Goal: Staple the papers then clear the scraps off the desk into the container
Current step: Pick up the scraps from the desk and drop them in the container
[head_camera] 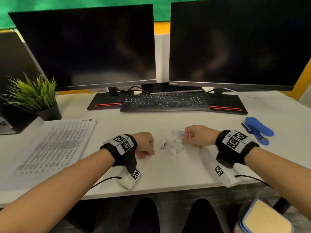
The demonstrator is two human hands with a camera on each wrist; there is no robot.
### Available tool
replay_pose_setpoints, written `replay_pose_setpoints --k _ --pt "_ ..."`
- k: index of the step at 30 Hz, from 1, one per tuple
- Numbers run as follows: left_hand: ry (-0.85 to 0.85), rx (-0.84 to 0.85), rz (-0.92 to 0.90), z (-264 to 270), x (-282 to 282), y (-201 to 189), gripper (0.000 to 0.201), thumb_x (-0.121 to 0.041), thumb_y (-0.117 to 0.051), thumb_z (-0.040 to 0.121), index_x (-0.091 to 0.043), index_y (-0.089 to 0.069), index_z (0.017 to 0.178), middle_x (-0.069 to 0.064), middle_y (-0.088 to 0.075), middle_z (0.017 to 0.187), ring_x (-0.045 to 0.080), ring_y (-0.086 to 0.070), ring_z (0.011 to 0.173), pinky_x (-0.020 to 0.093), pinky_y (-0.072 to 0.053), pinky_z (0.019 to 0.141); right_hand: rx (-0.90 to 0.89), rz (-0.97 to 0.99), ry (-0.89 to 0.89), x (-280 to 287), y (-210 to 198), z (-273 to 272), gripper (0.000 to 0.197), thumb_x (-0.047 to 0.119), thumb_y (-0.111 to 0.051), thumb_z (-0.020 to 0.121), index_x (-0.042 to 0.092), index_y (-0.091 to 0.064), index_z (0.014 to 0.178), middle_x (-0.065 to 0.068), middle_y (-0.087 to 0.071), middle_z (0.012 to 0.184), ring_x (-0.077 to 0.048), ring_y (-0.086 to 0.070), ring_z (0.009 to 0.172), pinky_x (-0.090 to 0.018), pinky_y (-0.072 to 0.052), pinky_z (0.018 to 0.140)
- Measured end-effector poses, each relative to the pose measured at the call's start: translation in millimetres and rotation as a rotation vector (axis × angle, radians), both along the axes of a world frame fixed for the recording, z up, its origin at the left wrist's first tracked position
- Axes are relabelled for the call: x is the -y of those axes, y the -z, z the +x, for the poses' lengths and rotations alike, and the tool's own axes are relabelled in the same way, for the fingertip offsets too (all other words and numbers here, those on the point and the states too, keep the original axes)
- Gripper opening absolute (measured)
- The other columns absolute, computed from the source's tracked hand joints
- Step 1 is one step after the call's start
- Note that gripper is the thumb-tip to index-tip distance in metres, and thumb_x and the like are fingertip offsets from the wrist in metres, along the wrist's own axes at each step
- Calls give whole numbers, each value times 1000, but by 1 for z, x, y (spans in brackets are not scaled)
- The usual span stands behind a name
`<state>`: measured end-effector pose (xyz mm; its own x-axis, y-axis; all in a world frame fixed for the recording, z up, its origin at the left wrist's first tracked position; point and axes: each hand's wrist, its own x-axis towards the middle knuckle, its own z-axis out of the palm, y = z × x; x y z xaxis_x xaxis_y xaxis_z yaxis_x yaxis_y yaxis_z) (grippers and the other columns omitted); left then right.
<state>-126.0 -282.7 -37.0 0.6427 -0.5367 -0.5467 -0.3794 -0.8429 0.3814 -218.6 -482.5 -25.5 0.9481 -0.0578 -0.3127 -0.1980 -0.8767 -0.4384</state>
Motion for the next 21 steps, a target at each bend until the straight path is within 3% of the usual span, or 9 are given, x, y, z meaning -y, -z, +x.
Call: replay_pose_setpoints --k 3,6,9,12,15,18,21 --pt "5 14 -50 0 21 2 22 -10 -63 88 -13 -51 70 7 -57 64 15 -57 53 32 -57 62 11 27 -73 -1 -12 -18 4 20 -56 88 19 -59 87 4 -55 80 -11 -53 61 -20 -46 54" --pt "23 32 -106 0 35 0 18 -11 -63 87 -10 -55 71 9 -61 65 15 -58 53 34 -57 67 -59 -129 -232 -22 -4 -32 13 29 -54 89 22 -56 79 8 -54 79 -11 -50 72 -22 -41 65" --pt "59 71 -158 2 35 -13 8 -15 -59 90 -8 -63 89 8 -66 75 13 -61 57 27 -57 63 -89 -244 -247 -39 9 -22 31 39 -49 90 22 -48 64 6 -50 68 -16 -47 69 -27 -36 60" --pt "36 138 -240 4 18 -32 10 -16 -57 92 -10 -63 96 0 -63 72 9 -61 59 19 -54 53 -107 -318 -248 -41 16 -4 32 38 -48 91 19 -48 65 -1 -53 76 -20 -49 76 -24 -33 56" --pt "22 212 -227 1 -6 -37 7 -18 -59 91 -13 -63 93 0 -64 72 8 -59 58 15 -50 50 -107 -304 -173 -29 16 12 33 37 -48 92 19 -47 64 -2 -54 81 -21 -50 79 -22 -33 55" --pt "1 192 -121 -10 -20 -22 17 -25 -65 86 -10 -61 92 7 -68 81 13 -60 60 18 -50 48 -64 -221 -18 -6 6 16 33 40 -53 89 21 -43 63 3 -48 69 -16 -49 64 -22 -34 52" --pt "-9 147 67 -19 -18 -8 38 -36 -71 79 -5 -59 97 11 -69 89 23 -62 67 31 -58 61 -3 -84 244 32 -7 6 26 40 -57 87 15 -51 88 -3 -54 84 -17 -53 68 -28 -47 61"
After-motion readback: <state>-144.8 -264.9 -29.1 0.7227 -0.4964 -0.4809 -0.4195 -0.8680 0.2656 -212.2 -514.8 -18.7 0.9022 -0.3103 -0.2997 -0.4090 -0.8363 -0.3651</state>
